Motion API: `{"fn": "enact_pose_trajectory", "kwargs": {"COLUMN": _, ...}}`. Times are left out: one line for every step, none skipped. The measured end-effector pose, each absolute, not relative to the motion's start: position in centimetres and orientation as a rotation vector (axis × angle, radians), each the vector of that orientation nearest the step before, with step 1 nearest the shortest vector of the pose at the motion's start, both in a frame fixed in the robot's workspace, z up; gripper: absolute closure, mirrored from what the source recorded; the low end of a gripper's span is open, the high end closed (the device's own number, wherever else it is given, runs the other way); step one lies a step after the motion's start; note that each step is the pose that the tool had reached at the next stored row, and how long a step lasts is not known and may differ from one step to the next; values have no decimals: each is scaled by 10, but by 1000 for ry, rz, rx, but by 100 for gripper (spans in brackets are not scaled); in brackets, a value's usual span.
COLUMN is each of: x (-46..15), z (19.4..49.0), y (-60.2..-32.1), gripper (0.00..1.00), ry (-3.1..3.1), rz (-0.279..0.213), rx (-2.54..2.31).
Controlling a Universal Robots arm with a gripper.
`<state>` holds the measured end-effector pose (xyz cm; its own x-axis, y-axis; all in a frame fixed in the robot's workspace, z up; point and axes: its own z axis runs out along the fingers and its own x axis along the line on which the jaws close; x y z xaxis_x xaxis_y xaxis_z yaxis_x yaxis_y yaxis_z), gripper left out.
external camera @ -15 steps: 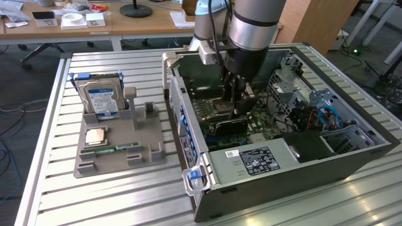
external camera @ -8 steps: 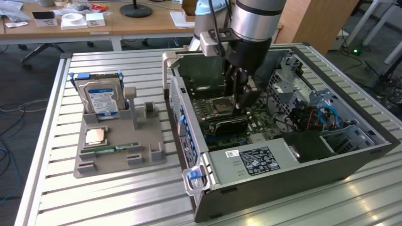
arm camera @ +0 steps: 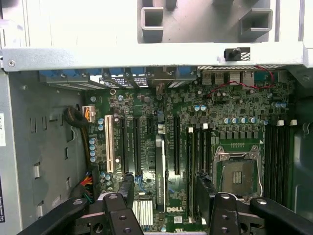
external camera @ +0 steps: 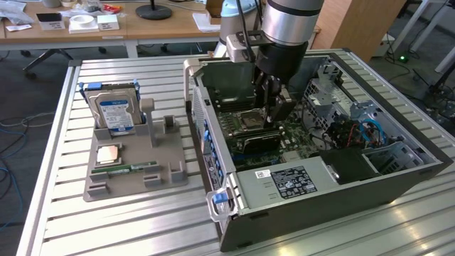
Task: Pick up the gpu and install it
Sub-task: 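Press down on the gpu until it lock into place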
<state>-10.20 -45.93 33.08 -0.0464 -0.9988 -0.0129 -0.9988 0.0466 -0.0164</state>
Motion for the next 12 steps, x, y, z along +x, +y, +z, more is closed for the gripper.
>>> {"fn": "enact_pose_trajectory", "kwargs": {"x": -102, "z": 331, "y": -459, "gripper": 37, "ry": 2258, "rz": -5, "rx": -2155}}
{"fn": "enact_pose_trajectory", "kwargs": {"x": -102, "z": 331, "y": -459, "gripper": 37, "ry": 2258, "rz": -5, "rx": -2155}}
{"fn": "enact_pose_trajectory", "kwargs": {"x": -102, "z": 331, "y": -459, "gripper": 37, "ry": 2258, "rz": -5, "rx": -2155}}
{"fn": "enact_pose_trajectory", "kwargs": {"x": -102, "z": 331, "y": -459, "gripper": 37, "ry": 2258, "rz": -5, "rx": -2155}}
{"fn": "enact_pose_trajectory", "kwargs": {"x": -102, "z": 331, "y": -459, "gripper": 37, "ry": 2258, "rz": -5, "rx": -2155}}
{"fn": "enact_pose_trajectory", "kwargs": {"x": -102, "z": 331, "y": -459, "gripper": 37, "ry": 2258, "rz": -5, "rx": -2155}}
{"fn": "enact_pose_trajectory", "kwargs": {"x": -102, "z": 331, "y": -459, "gripper": 38, "ry": 2258, "rz": -5, "rx": -2155}}
{"fn": "enact_pose_trajectory", "kwargs": {"x": -102, "z": 331, "y": -459, "gripper": 38, "ry": 2258, "rz": -5, "rx": -2155}}
{"fn": "enact_pose_trajectory", "kwargs": {"x": -102, "z": 331, "y": -459, "gripper": 45, "ry": 2258, "rz": -5, "rx": -2155}}
{"fn": "enact_pose_trajectory", "kwargs": {"x": -102, "z": 331, "y": -459, "gripper": 51, "ry": 2258, "rz": -4, "rx": -2155}}
{"fn": "enact_pose_trajectory", "kwargs": {"x": -102, "z": 331, "y": -459, "gripper": 51, "ry": 2258, "rz": -5, "rx": -2155}}
{"fn": "enact_pose_trajectory", "kwargs": {"x": -102, "z": 331, "y": -459, "gripper": 57, "ry": 2258, "rz": -5, "rx": -2155}}
